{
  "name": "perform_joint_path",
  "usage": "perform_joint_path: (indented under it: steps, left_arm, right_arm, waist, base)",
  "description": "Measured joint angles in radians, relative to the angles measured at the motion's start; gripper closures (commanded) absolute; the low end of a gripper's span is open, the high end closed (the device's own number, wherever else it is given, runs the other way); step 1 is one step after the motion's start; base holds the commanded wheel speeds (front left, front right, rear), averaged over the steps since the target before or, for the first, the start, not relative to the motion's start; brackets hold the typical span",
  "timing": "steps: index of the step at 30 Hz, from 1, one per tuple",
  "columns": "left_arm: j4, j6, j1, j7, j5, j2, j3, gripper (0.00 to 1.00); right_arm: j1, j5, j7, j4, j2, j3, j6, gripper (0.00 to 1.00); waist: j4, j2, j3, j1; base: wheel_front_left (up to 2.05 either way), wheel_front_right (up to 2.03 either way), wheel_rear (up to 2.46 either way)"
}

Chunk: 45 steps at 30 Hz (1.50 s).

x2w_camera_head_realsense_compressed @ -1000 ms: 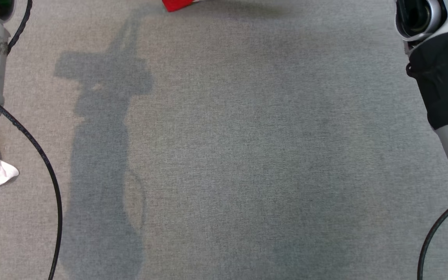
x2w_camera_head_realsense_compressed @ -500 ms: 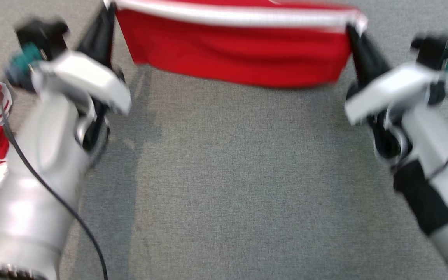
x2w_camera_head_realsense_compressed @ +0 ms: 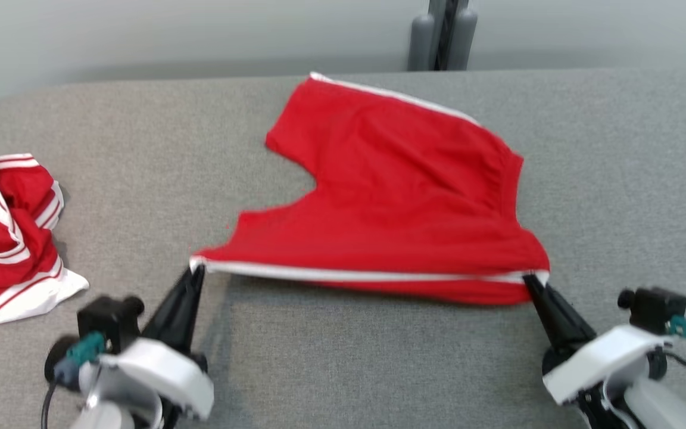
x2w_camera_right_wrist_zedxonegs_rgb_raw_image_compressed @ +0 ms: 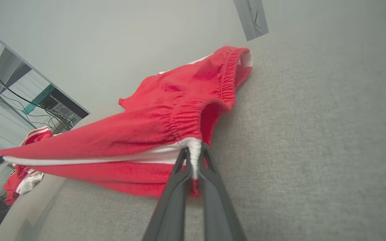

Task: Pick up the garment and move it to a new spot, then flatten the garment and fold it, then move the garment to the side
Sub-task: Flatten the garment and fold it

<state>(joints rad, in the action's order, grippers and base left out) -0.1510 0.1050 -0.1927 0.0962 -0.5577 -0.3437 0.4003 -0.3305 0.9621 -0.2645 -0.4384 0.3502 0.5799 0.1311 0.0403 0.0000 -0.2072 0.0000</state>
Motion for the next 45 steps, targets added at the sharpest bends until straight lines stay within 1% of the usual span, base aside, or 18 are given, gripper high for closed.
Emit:
perform_joint_path:
  steps: [4, 7, 10, 13, 17, 20, 22, 24, 27, 30, 31, 33, 37, 41, 44, 45]
  left_arm:
    - [0.226, 0.084, 0.167, -0.119, -0.009, -0.056, 0.002, 1.0]
    - [0.369, 0.134, 0.26, -0.194, -0.016, -0.095, 0.001, 1.0]
    - [0.479, 0.179, 0.332, -0.248, -0.021, -0.119, 0.0, 1.0]
    - [0.532, 0.205, 0.367, -0.27, -0.026, -0.136, -0.014, 1.0]
    - [0.548, 0.208, 0.372, -0.274, -0.035, -0.146, -0.026, 1.0]
    - [0.523, 0.186, 0.344, -0.27, -0.043, -0.152, -0.033, 1.0]
    - [0.493, 0.161, 0.291, -0.259, -0.046, -0.153, -0.04, 1.0]
    - [0.456, 0.125, 0.222, -0.248, -0.049, -0.155, -0.043, 1.0]
    - [0.383, 0.065, 0.086, -0.244, -0.045, -0.158, -0.041, 1.0]
    - [0.286, 0.007, -0.066, -0.245, -0.04, -0.155, -0.033, 1.0]
    - [0.25, -0.01, -0.115, -0.247, -0.037, -0.151, -0.027, 1.0]
    - [0.175, -0.047, -0.211, -0.252, -0.031, -0.138, -0.013, 1.0]
    - [-0.003, -0.105, -0.397, -0.248, -0.012, -0.102, 0.01, 1.0]
    - [-0.193, -0.149, -0.537, -0.222, 0.004, -0.066, 0.032, 1.0]
    - [-0.32, -0.176, -0.629, -0.19, 0.025, -0.044, 0.049, 1.0]
    - [-0.356, -0.18, -0.657, -0.173, 0.028, -0.035, 0.052, 1.0]
  right_arm:
    - [0.103, 0.0, 0.012, 0.048, 0.013, -0.027, 0.0, 1.0]
    - [0.179, -0.026, 0.036, 0.084, 0.029, -0.065, 0.0, 1.0]
    - [0.256, -0.051, 0.067, 0.126, 0.029, -0.12, 0.001, 1.0]
    - [0.319, -0.092, 0.108, 0.177, 0.016, -0.182, 0.002, 1.0]
    - [0.364, -0.156, 0.168, 0.244, -0.028, -0.261, 0.003, 1.0]
    - [0.381, -0.178, 0.22, 0.292, -0.081, -0.318, 0.002, 1.0]
    - [0.376, -0.185, 0.248, 0.319, -0.121, -0.36, 0.002, 1.0]
    - [0.358, -0.196, 0.276, 0.341, -0.16, -0.397, 0.002, 1.0]
    - [0.29, -0.215, 0.313, 0.361, -0.212, -0.433, 0.001, 1.0]
    - [0.209, -0.234, 0.335, 0.358, -0.246, -0.448, 0.0, 1.0]
    - [0.178, -0.252, 0.336, 0.351, -0.255, -0.447, 0.0, 1.0]
    - [0.118, -0.25, 0.337, 0.328, -0.269, -0.454, 0.0, 1.0]
    - [0.005, -0.265, 0.326, 0.258, -0.288, -0.441, 0.0, 1.0]
    - [-0.093, -0.259, 0.285, 0.179, -0.297, -0.419, 0.0, 1.0]
    - [-0.162, -0.275, 0.235, 0.123, -0.301, -0.394, 0.0, 1.0]
    - [-0.185, -0.265, 0.221, 0.109, -0.3, -0.38, 0.0, 1.0]
  waist:
    - [-0.001, 0.0, 0.045, 0.0]
    - [0.002, 0.0, 0.069, 0.0]
    - [0.008, 0.0, 0.085, 0.0]
    - [0.013, 0.0, 0.091, 0.0]
    - [0.006, 0.0, 0.092, 0.0]
    - [0.002, 0.0, 0.087, 0.0]
    - [-0.003, 0.0, 0.08, 0.0]
    - [-0.007, 0.0, 0.067, 0.0]
    - [-0.015, 0.0, 0.039, 0.0]
    - [-0.025, 0.0, 0.001, 0.0]
    - [-0.03, 0.0, -0.014, 0.0]
    - [-0.039, 0.0, -0.044, 0.0]
    - [-0.06, 0.0, -0.11, 0.0]
    - [-0.092, 0.0, -0.167, 0.0]
    - [-0.122, 0.0, -0.205, 0.0]
    - [-0.132, 0.0, -0.216, 0.0]
  base:
    - [0.0, 0.0, 0.0]
    - [0.0, 0.0, 0.0]
    - [0.0, 0.0, 0.0]
    - [0.0, 0.0, 0.0]
    - [0.0, 0.0, 0.0]
    - [0.0, 0.0, 0.0]
    - [0.0, 0.0, 0.0]
    - [0.0, 0.0, 0.0]
    - [0.0, 0.0, 0.0]
    - [0.0, 0.0, 0.0]
    - [0.0, 0.0, 0.0]
    - [0.0, 0.0, 0.0]
    - [0.0, 0.0, 0.0]
    - [0.0, 0.0, 0.0]
    - [0.0, 0.0, 0.0]
    - [0.0, 0.0, 0.0]
